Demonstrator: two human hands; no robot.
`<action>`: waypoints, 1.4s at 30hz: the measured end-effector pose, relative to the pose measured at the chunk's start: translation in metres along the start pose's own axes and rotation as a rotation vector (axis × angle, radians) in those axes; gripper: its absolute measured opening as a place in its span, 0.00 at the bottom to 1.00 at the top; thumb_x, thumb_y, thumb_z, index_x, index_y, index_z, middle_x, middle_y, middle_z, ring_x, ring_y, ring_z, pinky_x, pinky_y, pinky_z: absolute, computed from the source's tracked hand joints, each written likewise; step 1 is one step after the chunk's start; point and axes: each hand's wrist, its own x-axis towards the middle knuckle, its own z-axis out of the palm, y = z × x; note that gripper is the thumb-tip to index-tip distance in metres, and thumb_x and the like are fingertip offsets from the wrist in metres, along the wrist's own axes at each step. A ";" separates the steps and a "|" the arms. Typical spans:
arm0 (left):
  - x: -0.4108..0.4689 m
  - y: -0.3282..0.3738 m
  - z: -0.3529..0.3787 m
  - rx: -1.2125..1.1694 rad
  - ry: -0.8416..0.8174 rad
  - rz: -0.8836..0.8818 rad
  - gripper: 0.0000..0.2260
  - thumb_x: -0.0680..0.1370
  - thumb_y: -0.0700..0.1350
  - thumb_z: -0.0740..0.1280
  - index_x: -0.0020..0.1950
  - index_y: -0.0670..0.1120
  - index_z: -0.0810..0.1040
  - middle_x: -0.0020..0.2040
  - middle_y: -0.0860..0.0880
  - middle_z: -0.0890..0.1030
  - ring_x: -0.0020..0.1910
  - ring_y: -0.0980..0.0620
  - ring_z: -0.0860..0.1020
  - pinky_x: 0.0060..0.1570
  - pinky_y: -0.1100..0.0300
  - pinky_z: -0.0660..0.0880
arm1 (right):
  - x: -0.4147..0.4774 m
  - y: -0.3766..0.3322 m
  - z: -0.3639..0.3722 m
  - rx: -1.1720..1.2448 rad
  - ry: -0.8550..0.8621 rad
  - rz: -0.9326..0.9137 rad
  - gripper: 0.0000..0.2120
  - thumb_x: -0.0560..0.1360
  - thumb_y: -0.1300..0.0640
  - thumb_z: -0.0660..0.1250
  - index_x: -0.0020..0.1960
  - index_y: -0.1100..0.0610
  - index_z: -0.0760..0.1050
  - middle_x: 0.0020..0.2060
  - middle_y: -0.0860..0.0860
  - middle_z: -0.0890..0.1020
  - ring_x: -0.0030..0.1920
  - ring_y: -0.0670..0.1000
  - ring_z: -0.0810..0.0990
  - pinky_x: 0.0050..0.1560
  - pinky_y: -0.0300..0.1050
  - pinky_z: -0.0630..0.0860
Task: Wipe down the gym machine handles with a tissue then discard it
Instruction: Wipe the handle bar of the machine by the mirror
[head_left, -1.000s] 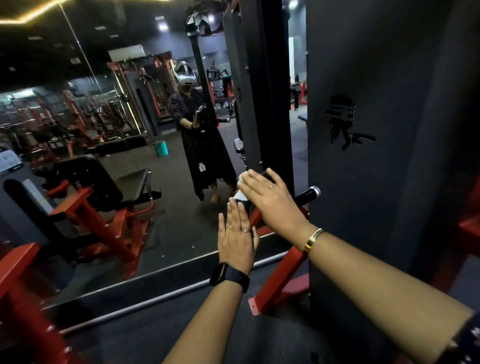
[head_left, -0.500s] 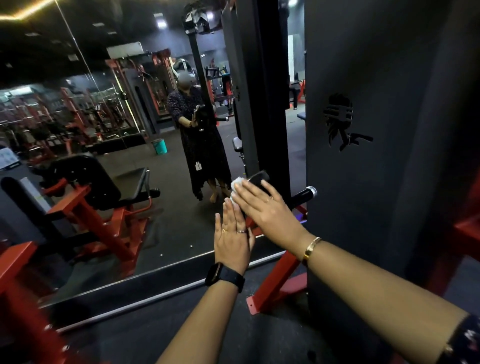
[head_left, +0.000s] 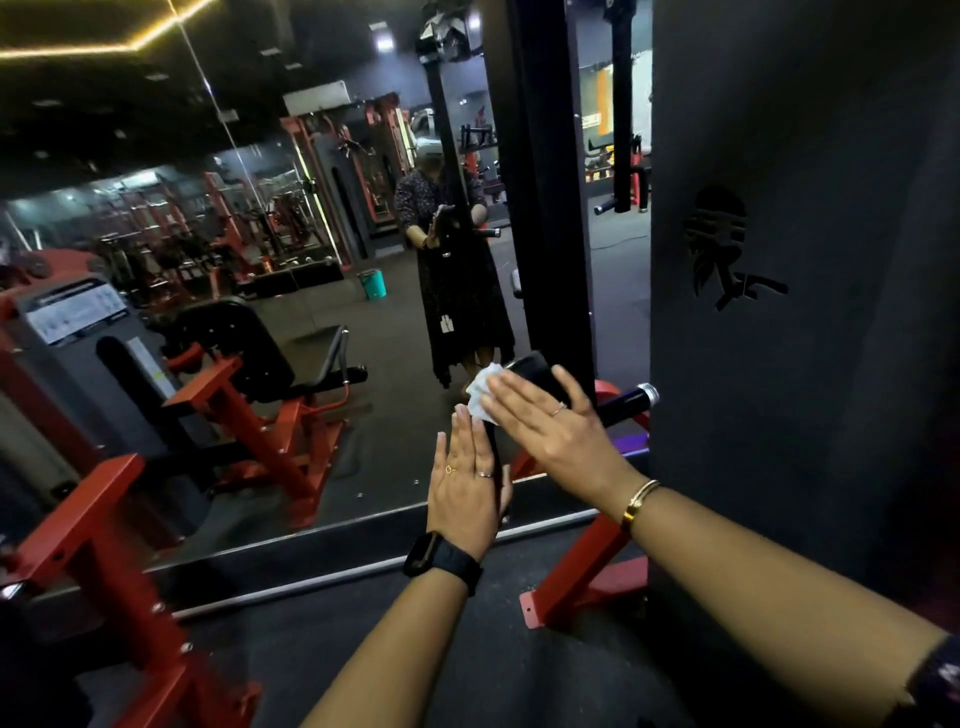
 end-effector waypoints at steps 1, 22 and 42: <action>0.000 0.001 0.000 0.002 0.010 -0.001 0.55 0.67 0.45 0.76 0.78 0.38 0.39 0.79 0.41 0.38 0.79 0.48 0.44 0.76 0.52 0.48 | 0.000 0.008 -0.001 -0.004 0.009 0.035 0.23 0.81 0.67 0.46 0.74 0.57 0.65 0.73 0.51 0.67 0.73 0.49 0.65 0.70 0.57 0.56; 0.098 -0.039 -0.062 0.106 0.056 0.529 0.34 0.78 0.50 0.55 0.80 0.44 0.45 0.80 0.46 0.44 0.79 0.49 0.48 0.75 0.49 0.49 | -0.005 0.004 0.009 0.196 0.121 -0.088 0.13 0.81 0.64 0.57 0.60 0.58 0.78 0.66 0.55 0.76 0.70 0.54 0.70 0.68 0.57 0.66; 0.212 -0.018 -0.046 0.404 -0.088 1.271 0.25 0.80 0.53 0.53 0.76 0.47 0.65 0.76 0.47 0.64 0.76 0.48 0.59 0.76 0.48 0.45 | -0.017 -0.005 0.020 0.132 0.069 -0.353 0.20 0.81 0.60 0.56 0.73 0.55 0.67 0.72 0.47 0.68 0.74 0.49 0.62 0.71 0.52 0.63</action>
